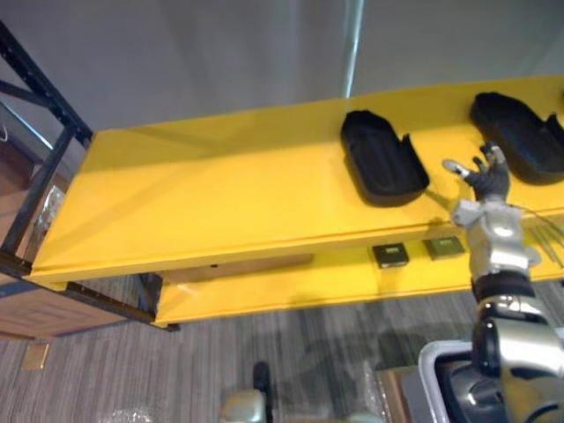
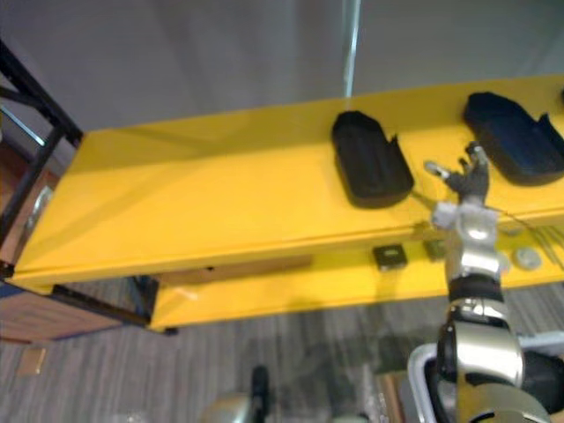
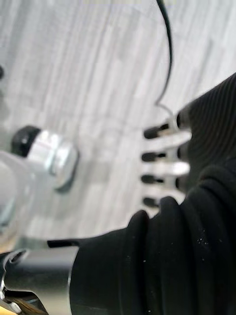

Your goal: Walk over and take plastic housings, then place them on the shelf

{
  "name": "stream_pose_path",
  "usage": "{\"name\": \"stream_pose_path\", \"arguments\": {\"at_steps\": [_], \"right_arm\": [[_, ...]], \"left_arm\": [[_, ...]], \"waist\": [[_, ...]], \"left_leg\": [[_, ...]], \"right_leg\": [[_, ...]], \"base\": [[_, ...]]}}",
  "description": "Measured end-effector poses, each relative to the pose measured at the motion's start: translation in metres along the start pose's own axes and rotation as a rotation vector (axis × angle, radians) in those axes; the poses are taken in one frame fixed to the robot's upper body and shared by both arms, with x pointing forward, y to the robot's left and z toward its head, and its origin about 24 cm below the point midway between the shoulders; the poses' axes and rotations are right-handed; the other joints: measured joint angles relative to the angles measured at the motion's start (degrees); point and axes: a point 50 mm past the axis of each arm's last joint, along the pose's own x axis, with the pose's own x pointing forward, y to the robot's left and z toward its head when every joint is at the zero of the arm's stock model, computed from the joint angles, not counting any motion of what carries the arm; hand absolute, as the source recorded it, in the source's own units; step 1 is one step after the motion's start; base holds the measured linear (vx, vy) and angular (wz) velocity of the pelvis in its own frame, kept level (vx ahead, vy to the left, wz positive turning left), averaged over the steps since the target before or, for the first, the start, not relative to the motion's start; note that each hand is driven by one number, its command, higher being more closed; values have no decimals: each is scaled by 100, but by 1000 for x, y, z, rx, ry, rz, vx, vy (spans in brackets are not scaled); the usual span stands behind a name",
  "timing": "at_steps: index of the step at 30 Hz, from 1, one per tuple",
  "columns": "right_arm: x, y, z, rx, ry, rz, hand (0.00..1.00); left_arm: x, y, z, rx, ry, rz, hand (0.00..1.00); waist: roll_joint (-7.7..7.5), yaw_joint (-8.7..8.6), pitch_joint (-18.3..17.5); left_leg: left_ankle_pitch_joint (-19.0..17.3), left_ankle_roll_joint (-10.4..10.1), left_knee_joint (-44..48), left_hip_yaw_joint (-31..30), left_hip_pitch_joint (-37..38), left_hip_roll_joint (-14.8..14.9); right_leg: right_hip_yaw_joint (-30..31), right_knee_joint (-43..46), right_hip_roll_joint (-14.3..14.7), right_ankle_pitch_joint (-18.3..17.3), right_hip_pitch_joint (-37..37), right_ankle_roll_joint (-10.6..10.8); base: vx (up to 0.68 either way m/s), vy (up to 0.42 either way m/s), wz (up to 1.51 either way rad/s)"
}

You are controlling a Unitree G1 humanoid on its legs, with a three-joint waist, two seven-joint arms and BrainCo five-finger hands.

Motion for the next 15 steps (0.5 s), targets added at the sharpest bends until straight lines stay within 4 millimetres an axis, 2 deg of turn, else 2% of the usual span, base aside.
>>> {"name": "stream_pose_path", "arguments": {"at_steps": [5, 15], "right_arm": [[2, 12, 3, -5, -4, 111, 0], [0, 18, -7, -8, 60, 202, 0]], "left_arm": [[0, -4, 3, 18, -13, -23, 0], [0, -9, 3, 30, -15, -54, 0]], "waist": [[88, 11, 56], [219, -16, 120]], "left_leg": [[0, -1, 19, 17, 27, 0], [5, 7, -7, 92, 103, 19]], "right_leg": [[0, 5, -7, 0, 19, 0], [112, 79, -15, -2, -3, 1]], "base": [[0, 0, 0], [-37, -2, -5]]}}
